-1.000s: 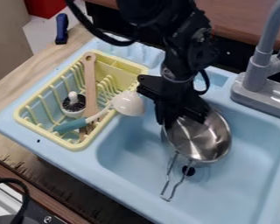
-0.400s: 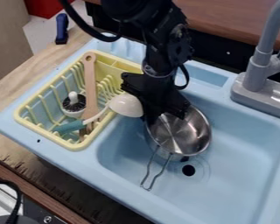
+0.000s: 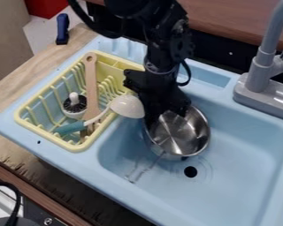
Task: Move the pot at the upper right side of the sink
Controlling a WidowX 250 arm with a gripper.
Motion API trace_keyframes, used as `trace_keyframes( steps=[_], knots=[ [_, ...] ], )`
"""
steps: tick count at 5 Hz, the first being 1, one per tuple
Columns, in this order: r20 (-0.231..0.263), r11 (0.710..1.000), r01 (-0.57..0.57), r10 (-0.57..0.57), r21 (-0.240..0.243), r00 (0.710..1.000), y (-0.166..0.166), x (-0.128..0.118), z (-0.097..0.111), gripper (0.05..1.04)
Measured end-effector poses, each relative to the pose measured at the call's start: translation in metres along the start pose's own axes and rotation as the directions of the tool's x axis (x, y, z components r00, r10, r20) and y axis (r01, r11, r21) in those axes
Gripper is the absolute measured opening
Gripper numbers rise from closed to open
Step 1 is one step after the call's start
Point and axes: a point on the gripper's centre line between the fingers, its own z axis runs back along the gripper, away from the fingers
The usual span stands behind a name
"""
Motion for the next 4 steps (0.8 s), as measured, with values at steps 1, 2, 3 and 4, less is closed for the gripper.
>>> trace_keyframes(
  steps=[1,2,3,4],
  knots=[
    [0.032,0.999,0.042,-0.042,0.0,0.999,-0.006,0.01,0.005,0.48],
    [0.039,0.996,0.09,-0.089,-0.023,0.995,-0.011,0.011,0.006,0.771],
    [0.031,0.993,0.109,-0.107,-0.039,0.994,-0.014,0.009,0.006,0.978],
    [0.047,0.991,0.125,-0.123,-0.04,0.991,-0.016,0.011,0.01,0.987]
  ],
)
